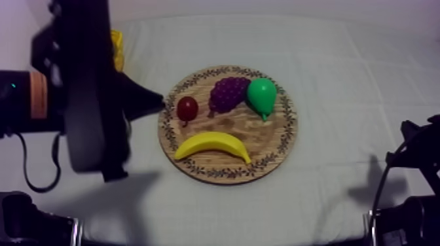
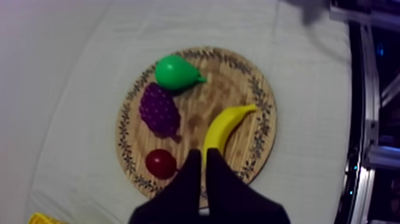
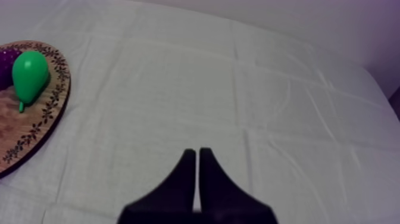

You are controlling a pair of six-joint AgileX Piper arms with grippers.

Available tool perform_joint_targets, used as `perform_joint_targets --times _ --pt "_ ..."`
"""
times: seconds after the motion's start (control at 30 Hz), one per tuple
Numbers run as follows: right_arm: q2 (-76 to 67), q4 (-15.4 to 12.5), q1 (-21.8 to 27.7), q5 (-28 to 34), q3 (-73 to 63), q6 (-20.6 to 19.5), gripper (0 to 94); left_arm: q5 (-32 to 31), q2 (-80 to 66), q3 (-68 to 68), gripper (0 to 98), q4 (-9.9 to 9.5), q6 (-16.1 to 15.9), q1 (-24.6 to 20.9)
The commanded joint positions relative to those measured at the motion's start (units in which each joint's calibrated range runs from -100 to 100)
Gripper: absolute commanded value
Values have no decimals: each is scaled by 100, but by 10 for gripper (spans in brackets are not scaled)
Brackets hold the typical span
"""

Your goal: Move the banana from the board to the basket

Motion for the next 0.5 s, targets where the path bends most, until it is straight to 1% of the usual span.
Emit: perform_joint_targets --times 0.0,0.1,0.2,0.33,0.47 --pt "-2 1 1 -3 2 2 3 -87 122 219 33 -115 -27 31" --pt "-2 1 1 -3 2 2 3 -162 317 431 34 -265 -73 45" --pt "-2 1 1 -3 2 2 3 -165 474 536 36 -372 -109 24" --pt "-2 1 1 -3 2 2 3 -29 566 537 38 -448 -122 -7" --pt "-2 1 1 -3 2 2 3 88 546 500 40 -479 -111 -20"
